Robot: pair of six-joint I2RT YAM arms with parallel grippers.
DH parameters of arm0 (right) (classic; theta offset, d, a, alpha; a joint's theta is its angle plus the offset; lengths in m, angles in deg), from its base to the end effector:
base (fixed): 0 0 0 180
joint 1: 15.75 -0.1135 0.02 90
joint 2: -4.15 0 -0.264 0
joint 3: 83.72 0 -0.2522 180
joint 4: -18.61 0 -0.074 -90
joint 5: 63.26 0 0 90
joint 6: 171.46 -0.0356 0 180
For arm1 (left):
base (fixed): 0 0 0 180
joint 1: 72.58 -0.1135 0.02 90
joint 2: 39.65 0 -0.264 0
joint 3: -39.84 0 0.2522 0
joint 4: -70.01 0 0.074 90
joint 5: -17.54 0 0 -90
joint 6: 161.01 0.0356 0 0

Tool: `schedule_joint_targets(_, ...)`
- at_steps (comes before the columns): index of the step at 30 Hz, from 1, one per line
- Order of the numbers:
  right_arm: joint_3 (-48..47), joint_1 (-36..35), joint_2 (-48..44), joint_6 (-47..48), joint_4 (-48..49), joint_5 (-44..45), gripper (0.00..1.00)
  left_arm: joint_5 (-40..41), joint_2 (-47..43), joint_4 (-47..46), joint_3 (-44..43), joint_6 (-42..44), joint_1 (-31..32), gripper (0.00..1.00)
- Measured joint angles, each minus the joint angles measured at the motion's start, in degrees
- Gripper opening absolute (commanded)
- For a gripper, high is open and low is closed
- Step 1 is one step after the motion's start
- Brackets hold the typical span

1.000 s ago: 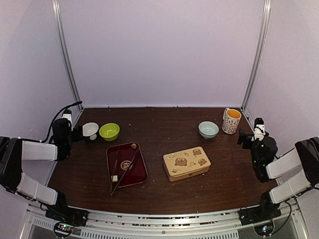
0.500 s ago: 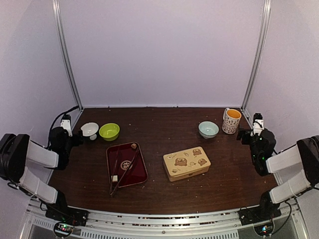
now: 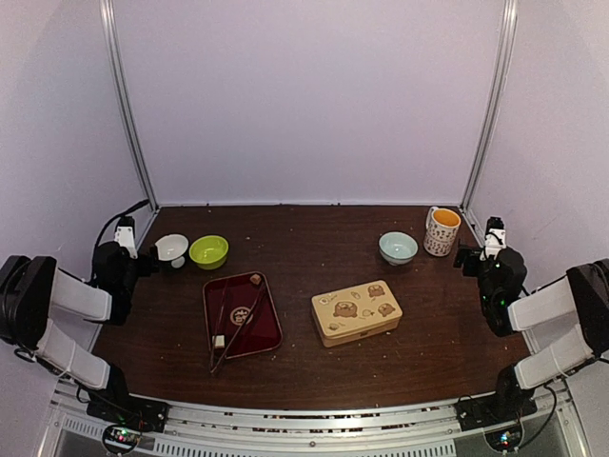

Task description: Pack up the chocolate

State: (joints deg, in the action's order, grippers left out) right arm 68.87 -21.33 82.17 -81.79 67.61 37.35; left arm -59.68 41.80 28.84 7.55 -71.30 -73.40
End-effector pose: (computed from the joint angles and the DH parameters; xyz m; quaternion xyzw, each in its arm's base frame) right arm 0.2337 0.0162 0.1738 0.0317 0.7161 -0.0304 0.6966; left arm 0.2532 0.0115 0.1687 -0.0803 0.7492 0.0870 0.6517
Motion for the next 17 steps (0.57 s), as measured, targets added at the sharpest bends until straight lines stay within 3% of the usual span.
schedule_joint_targets(17, 0.0, 0.0, 0.0, 0.4, 0.0, -1.5, 1.00, 0.0, 0.0, -0.6, 0.0, 0.0, 0.0, 0.98)
